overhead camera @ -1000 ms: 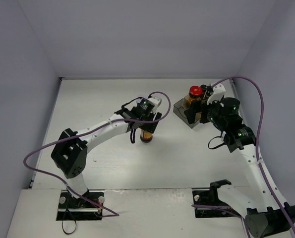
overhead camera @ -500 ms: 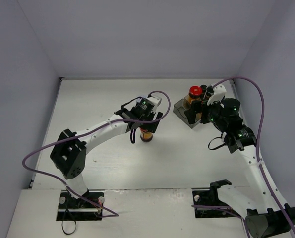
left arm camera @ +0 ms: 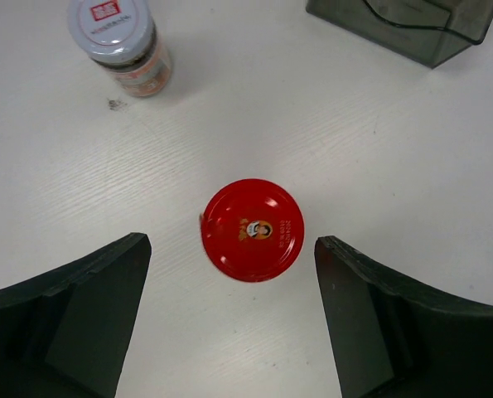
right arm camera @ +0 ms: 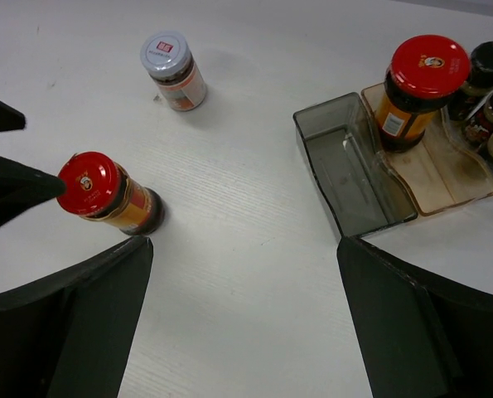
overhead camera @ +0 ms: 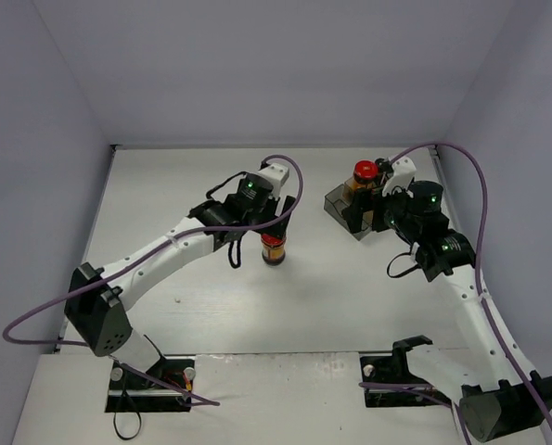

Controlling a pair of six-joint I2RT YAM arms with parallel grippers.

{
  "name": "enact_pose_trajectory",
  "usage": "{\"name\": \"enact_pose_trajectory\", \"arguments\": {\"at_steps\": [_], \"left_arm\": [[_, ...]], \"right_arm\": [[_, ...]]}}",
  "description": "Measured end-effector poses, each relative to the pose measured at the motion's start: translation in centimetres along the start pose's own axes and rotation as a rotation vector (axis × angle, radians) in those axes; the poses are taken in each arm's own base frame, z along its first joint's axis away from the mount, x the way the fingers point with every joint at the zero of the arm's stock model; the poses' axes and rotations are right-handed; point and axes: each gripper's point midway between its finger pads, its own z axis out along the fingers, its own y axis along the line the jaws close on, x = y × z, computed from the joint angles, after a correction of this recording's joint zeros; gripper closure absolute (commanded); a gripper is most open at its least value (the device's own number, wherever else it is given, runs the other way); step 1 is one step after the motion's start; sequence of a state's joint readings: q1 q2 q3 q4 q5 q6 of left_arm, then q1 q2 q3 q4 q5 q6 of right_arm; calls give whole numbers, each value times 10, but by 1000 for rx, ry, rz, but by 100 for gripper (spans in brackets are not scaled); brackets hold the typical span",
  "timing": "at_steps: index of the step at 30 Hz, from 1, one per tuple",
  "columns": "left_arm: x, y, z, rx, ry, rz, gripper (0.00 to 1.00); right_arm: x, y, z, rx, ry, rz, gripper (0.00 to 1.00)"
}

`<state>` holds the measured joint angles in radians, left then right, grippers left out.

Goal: Organize the condiment bottles

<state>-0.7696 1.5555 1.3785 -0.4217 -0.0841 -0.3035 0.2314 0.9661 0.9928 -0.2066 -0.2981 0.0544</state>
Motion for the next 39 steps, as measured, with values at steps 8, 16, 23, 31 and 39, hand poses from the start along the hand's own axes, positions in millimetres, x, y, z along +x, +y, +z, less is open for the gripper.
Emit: {"name": "enact_pose_trajectory", "arguments": {"at_steps": [8,16,23,31,39], "left_arm": [[-23,75,-70,-149,-106,-159,19],[30,137,-130,-344,-88,-254,16],[83,154,-161,-438,-26,-252,8],[100,162,-184,-487,-30,-252,5],[103,163,-186,-497,-24,-250,5]], "right_arm": [[24,49,38,-125,113,-56,0],[67,109,89,-208,256,-149,0],[95,142,123,-228,338,-202,0],[122,150,145,-193,406,-237,0],[143,145,157,-165,459,-243,49]]}}
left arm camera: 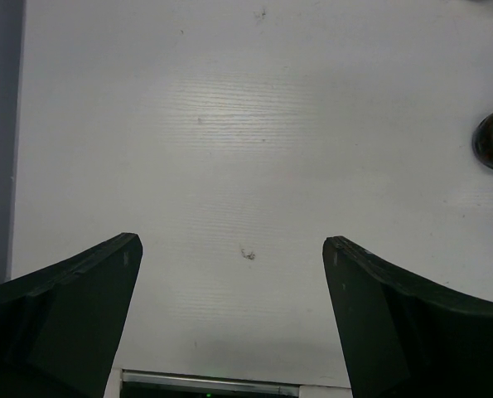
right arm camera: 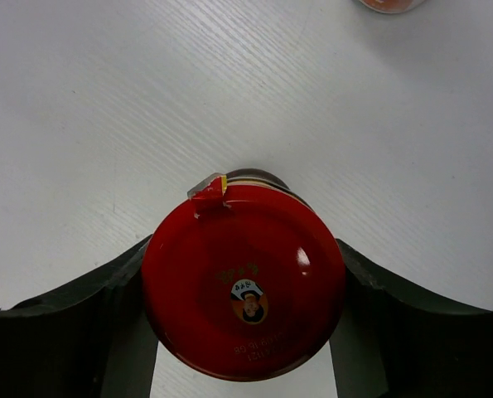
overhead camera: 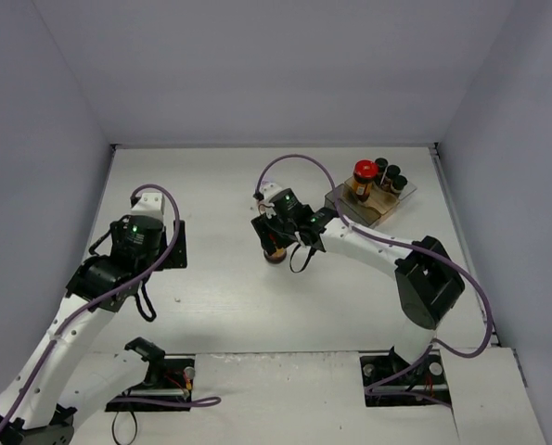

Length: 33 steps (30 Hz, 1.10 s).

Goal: Organize the condiment bottles

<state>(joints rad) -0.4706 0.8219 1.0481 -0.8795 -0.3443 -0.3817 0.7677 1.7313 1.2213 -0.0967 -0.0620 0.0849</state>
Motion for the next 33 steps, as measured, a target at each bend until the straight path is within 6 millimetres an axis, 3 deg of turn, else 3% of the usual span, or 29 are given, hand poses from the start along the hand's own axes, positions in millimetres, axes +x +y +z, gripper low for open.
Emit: {"name": "enact_pose_trajectory", "arguments": {"at_steps": [2,5,9,11,15,20,24,28,33], "left_arm": [[0,0,0,-1,1,1,5],[1,-1,2,-2,7,4,5],[2,-2,4,-2,19,12,5],[2,-3,6,-3,22,14,5],[2,-3,6,-1,25,19,5],[3,-4,7,0,28,24,4],[3,-4,8,1,34,27,4],[4,-5,9,2,41,30,4],[7,-7,11,10,51,33,3]], "right_arm": [[0,-2,0,20,-2,0,73],[0,-2,0,23,-2,2,99],[0,-10,-3,40,3,7,100],[1,-26,-8,63,13,30,100],[-7,-84,-29,157,-14,122,100],[-23,-178,-77,334,-103,261,100],[-34,-239,-113,463,-173,352,100],[-31,-273,-133,530,-200,418,100],[-18,-300,-138,577,-189,484,100]]}}
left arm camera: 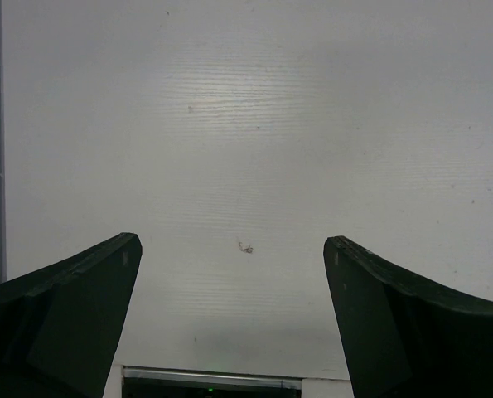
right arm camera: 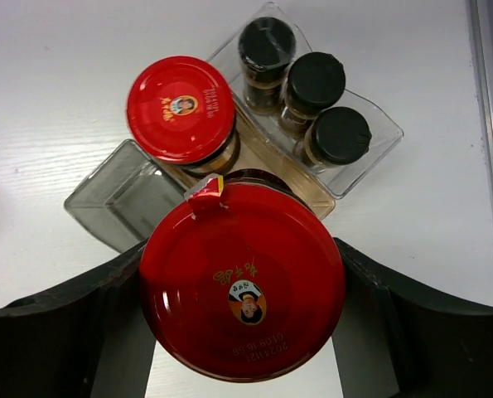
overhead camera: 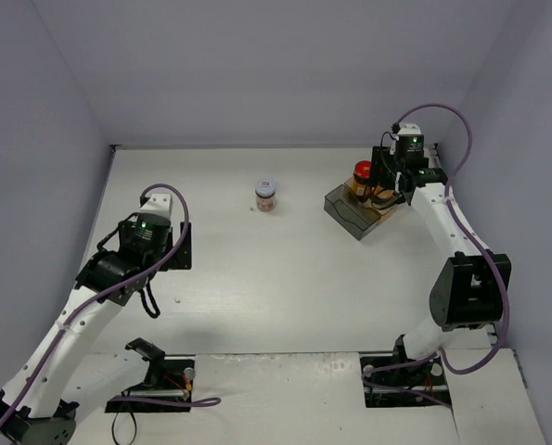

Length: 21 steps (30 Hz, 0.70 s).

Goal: Organize the condiment bottles

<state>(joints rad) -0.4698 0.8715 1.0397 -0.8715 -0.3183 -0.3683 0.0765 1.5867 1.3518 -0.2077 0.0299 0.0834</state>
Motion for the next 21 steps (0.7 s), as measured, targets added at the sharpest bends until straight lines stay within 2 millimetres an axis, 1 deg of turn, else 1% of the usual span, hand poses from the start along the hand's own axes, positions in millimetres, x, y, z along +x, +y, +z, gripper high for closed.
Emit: {"name": "enact_pose_trajectory", "arguments": {"at_steps": [5,14,17,20,21], "left_arm": [[8,-1,4,0,20,8,3],[10,-1,6,0,25,10,3],[12,-1,7,-1,30,12,3],[12,-1,7,-1,30,12,3],[12,-1,7,-1,31,12,3]], "right_arm": [[10,-10,18,23,34,21,100],[23,-14,42,38,51,38,100],[33,-19,47,50,58,48,100],[48,-28,53,66,73,71,100],[48,-28,53,66,73,72,100]]}}
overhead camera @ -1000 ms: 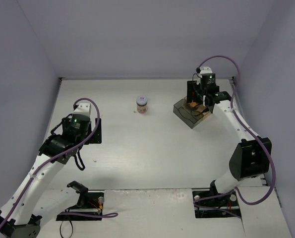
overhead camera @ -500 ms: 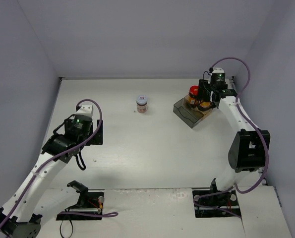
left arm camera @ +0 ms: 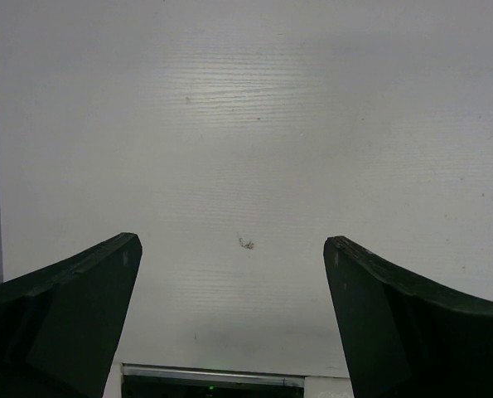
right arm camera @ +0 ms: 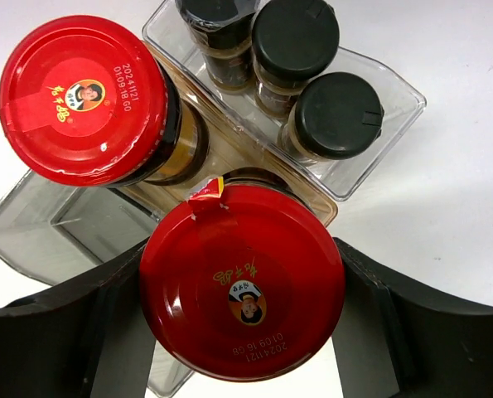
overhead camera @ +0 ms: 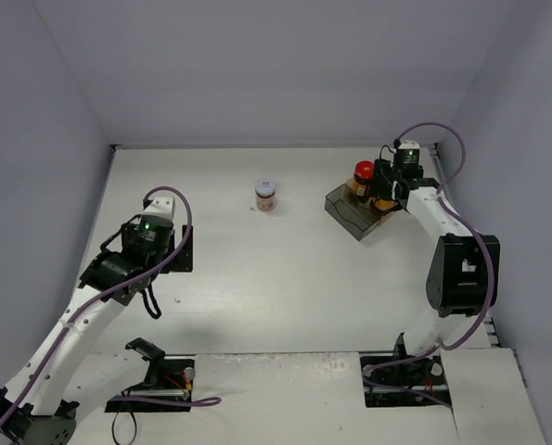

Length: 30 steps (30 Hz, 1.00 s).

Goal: Organize the condiment bottles

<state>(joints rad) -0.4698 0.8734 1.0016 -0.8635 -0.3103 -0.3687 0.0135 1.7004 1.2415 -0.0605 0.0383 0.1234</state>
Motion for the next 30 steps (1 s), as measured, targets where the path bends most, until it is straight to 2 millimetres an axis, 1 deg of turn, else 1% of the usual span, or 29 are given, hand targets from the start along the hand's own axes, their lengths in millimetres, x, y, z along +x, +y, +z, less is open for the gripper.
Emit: {"name": "enact_pose_trajectory", "arguments": {"at_steps": [2,3,4,6,7,9,10,11,12,15,16,18,20,22,23,25,28,30], "left_arm": [[0,0,0,0,0,0,3],[0,0,0,1,0,0,3],[0,0,0,1,1,0,3],[1,0,0,2,3,1,3],[1,0,1,2,4,1,3],[2,-1,1,2,6,2,3],[2,0,1,2,7,2,3],[3,-1,1,2,8,3,3],[4,-1,2,2,11,4,3],[5,-1,2,3,15,5,3],[5,-1,2,3,15,5,3],[5,-1,2,5,15,5,3],[5,-2,2,9,16,4,3],[6,-2,2,11,17,4,3],[6,-3,2,13,17,4,3],[6,-3,2,14,17,4,3],[5,-3,3,14,16,3,4],[5,-3,3,14,18,4,3]], "right_arm": [[3,-1,2,2,2,5,92],[4,0,3,2,3,8,86],[6,-1,5,3,7,8,69],[11,-1,10,4,17,8,54],[13,0,13,5,22,9,42],[15,0,18,6,21,10,32],[14,0,19,5,17,11,24],[14,0,19,4,18,13,21],[13,0,19,5,16,13,14],[12,0,18,4,11,10,6],[12,0,18,5,12,10,1],[10,0,14,3,10,6,0],[2,5,3,-8,3,-3,0],[-13,12,-14,-22,-29,-14,0],[-25,19,-26,-37,-56,-28,0],[-53,46,-55,-92,-132,-67,0],[-90,101,-101,-223,-256,-131,0],[-101,140,-125,-329,-308,-174,0]]}}
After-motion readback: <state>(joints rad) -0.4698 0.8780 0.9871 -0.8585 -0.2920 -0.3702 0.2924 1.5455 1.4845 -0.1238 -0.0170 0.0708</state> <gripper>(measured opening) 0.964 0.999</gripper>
